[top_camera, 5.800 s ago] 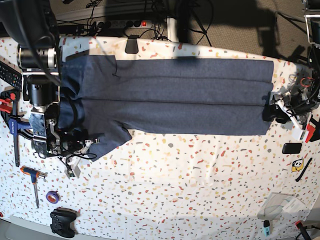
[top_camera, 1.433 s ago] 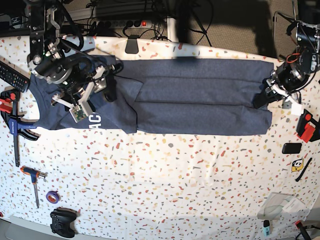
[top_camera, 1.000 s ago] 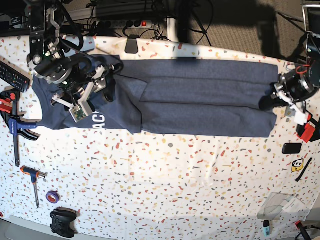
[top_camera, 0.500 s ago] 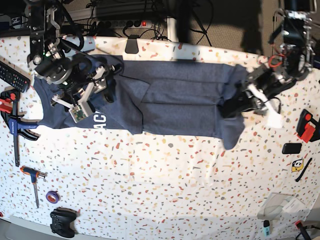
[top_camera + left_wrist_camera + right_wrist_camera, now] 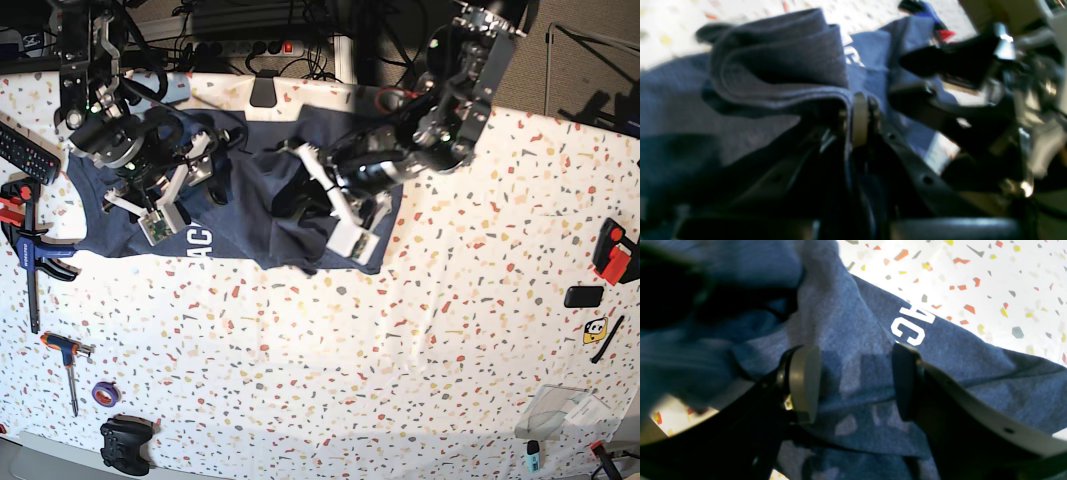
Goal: Fold the T-shirt properly
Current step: 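Lift the hem end with the left gripper and fold it toward the right gripper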
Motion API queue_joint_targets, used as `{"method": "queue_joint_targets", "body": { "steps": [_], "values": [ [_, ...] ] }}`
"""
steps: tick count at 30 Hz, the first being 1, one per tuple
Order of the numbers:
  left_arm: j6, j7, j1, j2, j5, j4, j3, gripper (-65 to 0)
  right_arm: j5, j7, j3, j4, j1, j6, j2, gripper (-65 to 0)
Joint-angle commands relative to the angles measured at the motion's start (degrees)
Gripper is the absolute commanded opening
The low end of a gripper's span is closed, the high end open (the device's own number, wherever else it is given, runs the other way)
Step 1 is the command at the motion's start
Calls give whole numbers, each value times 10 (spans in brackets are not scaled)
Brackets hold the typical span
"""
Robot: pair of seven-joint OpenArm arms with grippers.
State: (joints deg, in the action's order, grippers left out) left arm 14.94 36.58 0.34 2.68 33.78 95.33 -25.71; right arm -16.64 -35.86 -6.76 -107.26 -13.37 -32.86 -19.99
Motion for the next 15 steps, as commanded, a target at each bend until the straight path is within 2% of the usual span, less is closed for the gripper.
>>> {"method": "queue_joint_targets", "body": {
  "steps": [1,2,4,5,7,9,15],
  "values": [
    [0,-16,-19,-7,-4,11,-13,-647,-6,13,-4,-11,5,3,-6,-310],
    [-13,-16,-30,-9,-17,11,-24,-573,-6,13,-4,-11,5,4,-6,-310],
    [-65,-19,-51,-9,-31,11,-43,-464,-5,13,-4,-11,5,3,-6,-309],
    [-93,-19,-60,-9,-37,11,-49,-427,-5,12,-4,-11,5,3,-6,-310],
    [-111,-19,-74,-10,-38,11,-55,-374,-5,9,-4,-11,5,3,-6,-310],
    [-111,-16,-82,-13,-35,11,-55,-350,-5,9,-4,-11,5,3,-6,-309],
    [-111,-14,-95,-14,-25,11,-55,-351,-5,10,-6,-11,8,4,-6,-310]
  ]
}}
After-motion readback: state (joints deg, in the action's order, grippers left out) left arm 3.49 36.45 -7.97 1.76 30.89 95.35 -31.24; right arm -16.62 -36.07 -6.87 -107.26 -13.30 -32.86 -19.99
